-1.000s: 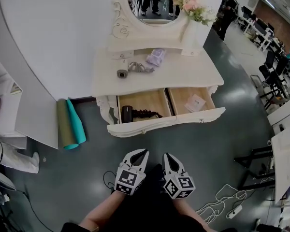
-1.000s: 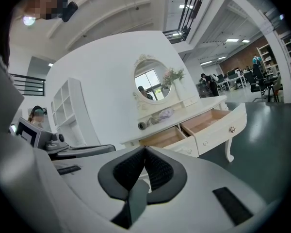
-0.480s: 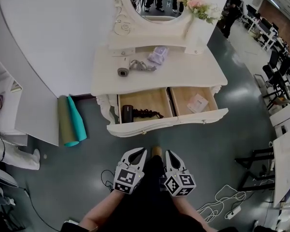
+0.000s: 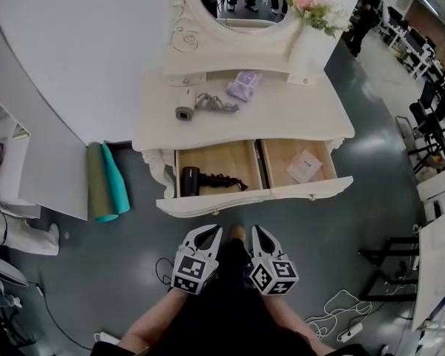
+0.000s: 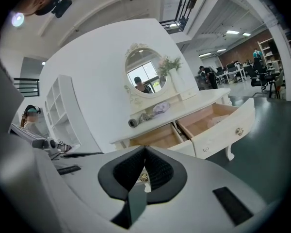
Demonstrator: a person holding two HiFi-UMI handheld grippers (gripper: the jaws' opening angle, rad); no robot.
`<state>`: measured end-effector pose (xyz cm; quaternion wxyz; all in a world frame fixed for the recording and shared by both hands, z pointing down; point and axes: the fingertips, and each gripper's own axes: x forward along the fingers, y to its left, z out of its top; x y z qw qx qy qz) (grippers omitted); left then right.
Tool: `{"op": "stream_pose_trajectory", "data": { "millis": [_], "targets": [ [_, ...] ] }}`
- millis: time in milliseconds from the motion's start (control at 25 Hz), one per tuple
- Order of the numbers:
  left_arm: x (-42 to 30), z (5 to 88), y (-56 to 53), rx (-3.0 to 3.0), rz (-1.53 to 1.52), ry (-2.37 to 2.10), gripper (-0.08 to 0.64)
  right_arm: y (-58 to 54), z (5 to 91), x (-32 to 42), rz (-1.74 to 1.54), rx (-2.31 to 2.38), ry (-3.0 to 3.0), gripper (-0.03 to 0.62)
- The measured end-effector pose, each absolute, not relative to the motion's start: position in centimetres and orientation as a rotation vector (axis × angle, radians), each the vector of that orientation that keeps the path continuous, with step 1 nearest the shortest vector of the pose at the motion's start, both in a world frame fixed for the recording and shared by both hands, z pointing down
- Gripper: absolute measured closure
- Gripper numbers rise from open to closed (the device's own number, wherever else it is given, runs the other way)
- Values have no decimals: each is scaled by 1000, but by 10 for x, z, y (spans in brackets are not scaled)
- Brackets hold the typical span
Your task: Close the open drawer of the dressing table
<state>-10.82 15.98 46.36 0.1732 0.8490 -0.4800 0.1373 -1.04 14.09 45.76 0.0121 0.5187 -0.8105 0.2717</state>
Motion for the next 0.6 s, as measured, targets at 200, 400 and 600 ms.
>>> {"op": "stream_pose_trajectory", "data": {
  "millis": [200,400,600],
  "targets": [
    [-113,474,134,2327,409,-1405,561,108,468,-12,887,1539,-2519,568],
    [-109,490,115,2255,448,-1404,561,80,480,-11,955,1478,-2493,568],
    [-104,511,109,2157,478,-1379,561,64,505,-16,975,1367,-2438,568]
  ]
}}
